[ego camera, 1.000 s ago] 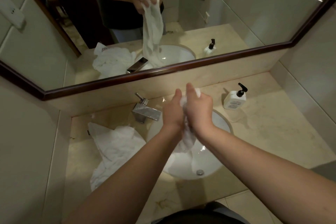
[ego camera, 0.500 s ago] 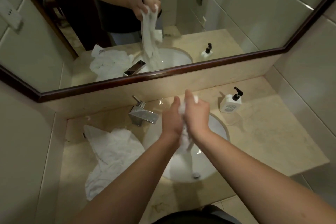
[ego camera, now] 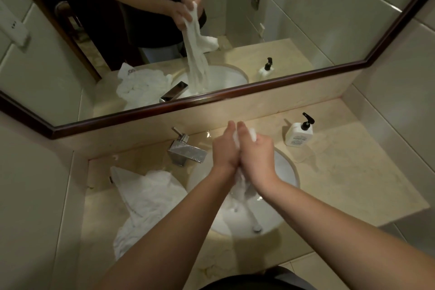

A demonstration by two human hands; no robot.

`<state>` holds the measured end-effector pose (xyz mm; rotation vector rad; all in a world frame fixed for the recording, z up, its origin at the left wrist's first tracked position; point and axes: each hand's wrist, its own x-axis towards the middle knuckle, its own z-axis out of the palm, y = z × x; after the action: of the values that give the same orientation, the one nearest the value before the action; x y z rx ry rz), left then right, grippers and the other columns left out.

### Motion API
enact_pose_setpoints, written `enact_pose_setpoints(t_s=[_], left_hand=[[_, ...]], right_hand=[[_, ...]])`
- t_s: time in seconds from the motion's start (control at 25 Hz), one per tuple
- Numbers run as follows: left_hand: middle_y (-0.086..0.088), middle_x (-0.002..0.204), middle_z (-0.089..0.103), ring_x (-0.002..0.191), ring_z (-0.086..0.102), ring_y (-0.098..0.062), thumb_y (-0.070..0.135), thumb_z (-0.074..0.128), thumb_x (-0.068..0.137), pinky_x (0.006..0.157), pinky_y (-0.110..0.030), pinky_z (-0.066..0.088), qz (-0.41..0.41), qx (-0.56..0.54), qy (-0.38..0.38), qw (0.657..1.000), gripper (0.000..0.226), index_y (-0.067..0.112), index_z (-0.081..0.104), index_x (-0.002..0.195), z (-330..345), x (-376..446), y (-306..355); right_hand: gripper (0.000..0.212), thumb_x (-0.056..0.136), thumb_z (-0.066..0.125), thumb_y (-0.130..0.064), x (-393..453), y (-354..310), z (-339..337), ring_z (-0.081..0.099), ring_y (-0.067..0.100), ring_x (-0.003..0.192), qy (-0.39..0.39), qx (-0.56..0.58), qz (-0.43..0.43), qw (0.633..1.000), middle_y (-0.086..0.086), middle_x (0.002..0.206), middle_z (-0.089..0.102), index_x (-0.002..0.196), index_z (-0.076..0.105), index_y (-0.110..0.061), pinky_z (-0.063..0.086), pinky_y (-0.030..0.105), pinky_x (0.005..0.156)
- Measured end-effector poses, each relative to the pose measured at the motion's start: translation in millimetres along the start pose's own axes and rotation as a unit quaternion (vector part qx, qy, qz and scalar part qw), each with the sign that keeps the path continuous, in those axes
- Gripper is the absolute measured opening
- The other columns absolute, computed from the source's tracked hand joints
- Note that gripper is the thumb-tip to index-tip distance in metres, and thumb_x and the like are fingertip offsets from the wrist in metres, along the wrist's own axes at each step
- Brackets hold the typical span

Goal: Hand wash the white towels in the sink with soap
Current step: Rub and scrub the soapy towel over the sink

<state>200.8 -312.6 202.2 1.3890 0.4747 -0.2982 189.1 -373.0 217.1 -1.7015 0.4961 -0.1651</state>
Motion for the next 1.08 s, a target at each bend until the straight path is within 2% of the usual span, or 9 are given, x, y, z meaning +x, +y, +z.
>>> enact_pose_setpoints(t_s=[0.08,0.16,0.28,0.36,0.56,0.68,0.8,0.96,1.08], left_hand=[[-0.007,0.091,0.072,0.087,0.071,-0.015,0.057,0.050,0.094,0.086,-0.039,0.054,0.016,-0.001,-0.022,1.000,0.042,0.020,0.065,0.080,2.5,-5.2,-1.4],[-0.016,0.085,0.071,0.086,0.068,-0.032,0.068,0.052,0.078,0.090,-0.045,0.053,0.028,0.000,-0.013,1.000,0.056,0.015,0.068,0.074,-0.3,-0.5,-2.6],[-0.005,0.068,0.064,0.075,0.061,-0.024,0.054,0.052,0.096,0.082,-0.042,0.051,0.029,-0.025,0.006,0.999,0.048,0.016,0.062,0.067,-5.4,-0.4,-1.4],[0.003,0.070,0.068,0.075,0.064,-0.018,0.046,0.048,0.102,0.081,-0.037,0.052,0.035,-0.007,-0.015,0.999,0.043,0.019,0.064,0.074,-1.7,-4.2,0.8],[-0.002,0.060,0.060,0.062,0.058,-0.018,0.045,0.052,0.100,0.064,-0.031,0.047,-0.014,-0.070,0.028,0.997,0.047,0.013,0.058,0.067,-3.5,-3.4,6.0],[-0.017,0.082,0.070,0.077,0.064,-0.022,0.051,0.053,0.096,0.077,-0.040,0.052,0.009,-0.051,0.005,0.999,0.053,0.000,0.070,0.091,0.7,-8.7,3.1],[-0.004,0.063,0.062,0.064,0.062,-0.019,0.049,0.054,0.098,0.067,-0.032,0.049,-0.029,-0.082,0.029,0.996,0.046,0.008,0.063,0.077,-1.6,-7.3,8.3],[-0.003,0.085,0.073,0.086,0.071,-0.022,0.050,0.050,0.100,0.082,-0.037,0.055,0.019,-0.026,0.007,0.999,0.047,0.010,0.071,0.088,6.1,-12.3,8.4],[-0.006,0.072,0.066,0.075,0.068,-0.026,0.053,0.052,0.097,0.075,-0.036,0.054,-0.018,-0.071,0.019,0.997,0.051,0.008,0.065,0.079,5.1,-11.4,15.1]], right_hand=[[0.053,0.095,0.058,-0.041,7.4,-2.4,-3.4,0.050,0.018,0.051,0.048,0.026,0.026,0.998,0.000,0.047,0.049,0.049,0.046,-0.017,0.047,0.045,0.059],[0.052,0.095,0.057,-0.042,0.8,-1.0,0.5,0.052,0.018,0.051,0.040,0.030,0.018,0.999,0.003,0.049,0.052,0.051,0.050,-0.016,0.046,0.041,0.056],[0.049,0.095,0.058,-0.040,-5.4,-0.4,2.7,0.056,0.018,0.053,-0.015,0.015,0.005,1.000,0.013,0.055,0.059,0.057,0.058,-0.009,0.045,0.037,0.055],[0.051,0.095,0.058,-0.042,4.1,-7.1,-2.2,0.053,0.020,0.052,0.033,0.038,0.021,0.999,0.008,0.051,0.055,0.053,0.053,-0.013,0.045,0.038,0.057],[0.051,0.097,0.058,-0.038,-12.2,-7.5,1.7,0.051,0.013,0.046,-0.019,0.006,0.001,1.000,-0.002,0.046,0.052,0.051,0.051,-0.015,0.040,0.029,0.051],[0.051,0.096,0.058,-0.038,2.5,-11.0,-1.7,0.052,0.016,0.050,0.045,0.019,0.006,0.999,-0.001,0.047,0.053,0.051,0.051,-0.016,0.044,0.035,0.057],[0.053,0.097,0.057,-0.040,-8.9,-7.9,1.1,0.049,0.012,0.045,-0.010,0.000,0.000,1.000,-0.003,0.045,0.051,0.050,0.049,-0.015,0.041,0.031,0.050],[0.052,0.097,0.057,-0.040,5.1,-15.2,-7.1,0.050,0.015,0.048,0.046,0.019,0.007,0.999,0.001,0.048,0.052,0.051,0.049,-0.015,0.041,0.033,0.056],[0.051,0.097,0.057,-0.039,-3.6,-13.8,-4.7,0.053,0.013,0.047,-0.027,0.009,0.001,1.000,-0.003,0.046,0.054,0.051,0.054,-0.017,0.041,0.027,0.050]])
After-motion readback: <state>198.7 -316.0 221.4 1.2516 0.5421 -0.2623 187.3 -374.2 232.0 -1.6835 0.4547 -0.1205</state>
